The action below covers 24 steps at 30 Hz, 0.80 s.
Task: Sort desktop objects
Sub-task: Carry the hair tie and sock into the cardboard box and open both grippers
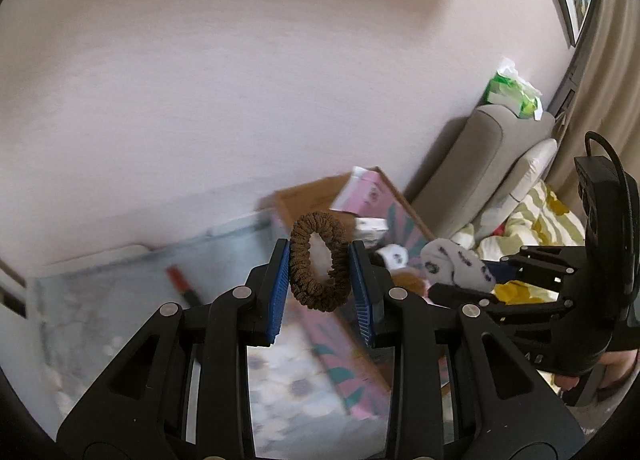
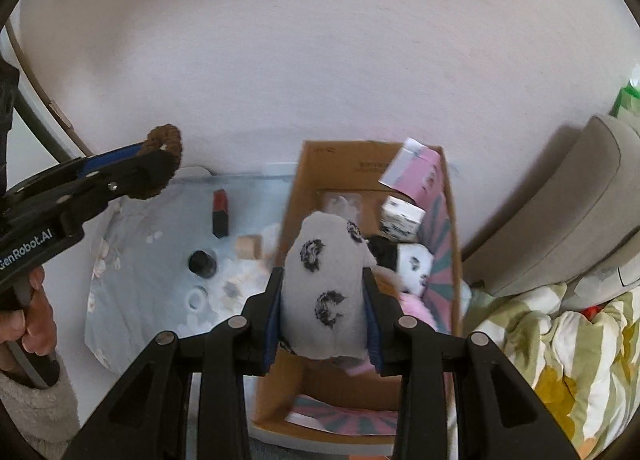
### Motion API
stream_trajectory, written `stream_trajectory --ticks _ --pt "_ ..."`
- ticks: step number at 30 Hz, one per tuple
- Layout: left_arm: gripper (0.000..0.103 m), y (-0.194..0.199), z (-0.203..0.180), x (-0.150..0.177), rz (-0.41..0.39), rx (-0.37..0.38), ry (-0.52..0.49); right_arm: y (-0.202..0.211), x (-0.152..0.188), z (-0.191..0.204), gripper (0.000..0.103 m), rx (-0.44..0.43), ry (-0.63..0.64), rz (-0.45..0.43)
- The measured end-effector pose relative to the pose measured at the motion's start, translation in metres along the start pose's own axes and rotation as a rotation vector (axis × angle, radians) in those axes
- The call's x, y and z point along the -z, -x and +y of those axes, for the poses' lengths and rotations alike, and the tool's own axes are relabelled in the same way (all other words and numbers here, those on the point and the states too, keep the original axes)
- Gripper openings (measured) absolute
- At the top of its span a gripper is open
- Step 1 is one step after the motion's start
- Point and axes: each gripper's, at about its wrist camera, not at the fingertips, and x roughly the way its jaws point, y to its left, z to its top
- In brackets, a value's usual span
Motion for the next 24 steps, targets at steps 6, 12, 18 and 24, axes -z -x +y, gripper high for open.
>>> stream_trajectory --ticks 6,12,18,24 --pt "0.027 -0.038 -0.038 0.007 0.044 0.008 0.008 -0.006 0.008 -0.033 0.032 -0.003 0.027 0.027" --pt "0.027 -0.065 -0.061 0.016 0.086 -0.014 0.028 -0.020 0.016 -0.057 0.032 -0.033 0.044 0.066" --pt "0.027 -0.076 -0.068 0.022 0.104 -0.048 0.045 -0.025 0.024 -0.065 0.032 -0.072 0.071 0.089" --pt "0.102 -0.083 -0.065 0.021 0.135 -0.084 0.079 -0.034 0.025 -0.065 0.044 -0.093 0.099 0.112"
